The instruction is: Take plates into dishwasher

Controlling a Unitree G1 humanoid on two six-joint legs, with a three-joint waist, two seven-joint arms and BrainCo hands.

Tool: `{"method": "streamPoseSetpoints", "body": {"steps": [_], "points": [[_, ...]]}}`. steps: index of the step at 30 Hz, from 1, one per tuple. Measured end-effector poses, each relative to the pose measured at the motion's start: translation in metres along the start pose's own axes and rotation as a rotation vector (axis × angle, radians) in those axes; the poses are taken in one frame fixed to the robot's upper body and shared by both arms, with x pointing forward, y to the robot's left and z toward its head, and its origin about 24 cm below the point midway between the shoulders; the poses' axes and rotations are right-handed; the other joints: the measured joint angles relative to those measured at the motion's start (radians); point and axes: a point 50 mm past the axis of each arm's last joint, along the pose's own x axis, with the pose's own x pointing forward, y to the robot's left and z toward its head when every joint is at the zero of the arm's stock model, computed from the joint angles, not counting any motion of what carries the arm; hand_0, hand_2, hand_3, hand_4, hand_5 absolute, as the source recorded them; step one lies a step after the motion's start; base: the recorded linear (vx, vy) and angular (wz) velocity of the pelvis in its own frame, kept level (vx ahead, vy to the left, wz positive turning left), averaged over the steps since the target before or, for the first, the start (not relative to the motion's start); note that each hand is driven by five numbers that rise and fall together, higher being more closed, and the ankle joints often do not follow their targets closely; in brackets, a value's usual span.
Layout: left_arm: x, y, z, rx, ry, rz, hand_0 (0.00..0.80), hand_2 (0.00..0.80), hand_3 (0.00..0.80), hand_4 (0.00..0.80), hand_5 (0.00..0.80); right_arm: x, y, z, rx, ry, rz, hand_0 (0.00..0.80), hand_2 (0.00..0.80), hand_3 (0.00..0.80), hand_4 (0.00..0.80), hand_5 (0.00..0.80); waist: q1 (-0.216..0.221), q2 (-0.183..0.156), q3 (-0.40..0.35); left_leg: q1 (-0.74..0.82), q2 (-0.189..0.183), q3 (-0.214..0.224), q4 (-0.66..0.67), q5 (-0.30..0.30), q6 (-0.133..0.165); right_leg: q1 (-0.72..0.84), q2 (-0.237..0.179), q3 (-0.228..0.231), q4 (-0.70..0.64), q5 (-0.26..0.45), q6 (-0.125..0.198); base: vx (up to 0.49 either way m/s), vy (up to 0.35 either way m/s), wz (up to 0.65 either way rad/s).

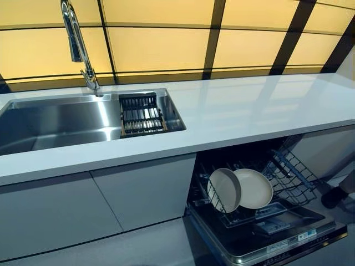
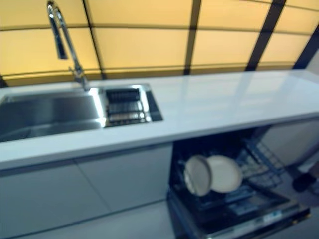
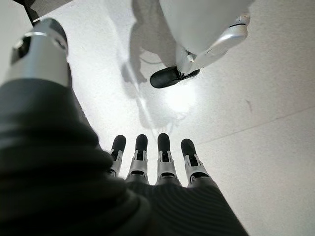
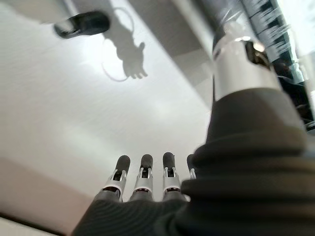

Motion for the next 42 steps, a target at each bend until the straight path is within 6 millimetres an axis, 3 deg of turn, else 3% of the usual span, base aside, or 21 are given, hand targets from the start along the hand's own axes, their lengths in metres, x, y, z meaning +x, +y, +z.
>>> {"method": "streamPoseSetpoints", "body": {"steps": [5,7,12,15,20,23,35,39,42], "points": [[-0.001,0.003,0.011,0.002,-0.044,0.006,0.0,0.0,0.0,0.0,0.0,0.0,0.024,-0.01,0.055,0.018,0.071,0.0,0.0,0.0,0.0,0.0,0.001,-0.01,0.014,-0.029,-0.017,-0.002,0.001,0.01,-0.002,-0.039,-0.019,0.002,0.009,0.01,0.013,-0.197,-0.062,0.01],[-0.002,0.003,0.014,0.002,-0.056,0.004,0.0,0.0,0.0,0.0,0.0,-0.001,0.029,-0.006,0.079,0.005,0.09,0.0,0.0,0.0,0.0,0.0,-0.001,0.007,0.03,-0.054,-0.025,-0.01,0.002,0.023,0.0,-0.062,-0.026,0.001,0.013,0.015,0.02,-0.194,-0.047,0.12],[-0.003,-0.001,0.025,-0.026,-0.103,-0.012,0.0,0.0,0.0,0.0,0.0,-0.005,0.045,0.021,0.202,-0.066,0.158,0.0,0.0,0.0,0.0,0.0,-0.002,0.095,0.103,-0.103,-0.04,-0.015,0.002,0.035,0.012,-0.101,-0.038,0.0,0.005,0.034,0.028,-0.183,-0.015,0.04],[-0.004,-0.003,0.029,-0.027,-0.119,-0.019,0.0,0.0,0.0,0.0,0.0,-0.008,0.053,0.039,0.254,-0.121,0.19,0.0,0.0,0.0,0.0,0.0,-0.002,0.132,0.14,-0.113,-0.047,-0.015,0.002,0.041,0.015,-0.111,-0.045,0.0,-0.001,0.039,0.031,-0.178,0.083,0.0],[-0.008,-0.012,0.046,-0.016,-0.201,-0.051,0.0,0.0,0.0,0.0,0.0,-0.014,0.049,0.07,0.378,-0.235,0.211,0.0,0.0,0.0,0.0,0.0,-0.023,0.168,0.193,-0.143,-0.083,-0.013,0.001,0.048,0.031,-0.134,-0.08,0.0,-0.009,0.051,0.049,-0.094,0.102,0.05],[-0.011,-0.02,0.058,-0.026,-0.257,-0.079,0.0,0.0,0.0,0.0,0.0,-0.016,0.041,0.078,0.442,-0.28,0.218,0.0,0.0,0.0,0.0,0.0,-0.032,0.193,0.214,-0.143,-0.102,-0.012,0.001,0.048,0.041,-0.135,-0.098,0.002,-0.015,0.057,0.059,-0.045,0.103,-0.02],[-0.015,-0.056,0.061,-0.061,-0.304,-0.187,0.0,0.0,0.0,0.0,0.0,-0.039,0.051,0.119,0.621,-0.514,0.483,0.0,0.0,0.0,0.0,0.0,-0.083,0.289,0.262,-0.176,-0.107,-0.009,-0.006,0.055,0.056,-0.194,-0.106,0.031,-0.025,0.09,0.06,-0.037,0.039,-0.1],[-0.014,-0.06,0.057,-0.075,-0.293,-0.208,0.0,0.0,0.0,0.0,0.0,-0.073,0.065,0.155,0.607,-0.731,0.672,0.0,0.0,0.0,0.0,0.0,-0.092,0.298,0.264,-0.173,-0.106,-0.009,-0.006,0.056,0.056,-0.203,-0.106,0.031,-0.025,0.107,0.054,0.009,-0.005,-0.12],[-0.014,-0.062,0.058,-0.073,-0.292,-0.218,0.0,0.0,0.0,0.0,0.0,-0.075,0.066,0.159,0.614,-0.739,0.675,0.0,0.0,0.0,0.0,0.0,-0.087,0.298,0.264,-0.172,-0.107,-0.012,-0.005,0.06,0.051,-0.199,-0.106,0.029,-0.02,0.113,0.053,0.033,-0.005,0.02]]}}
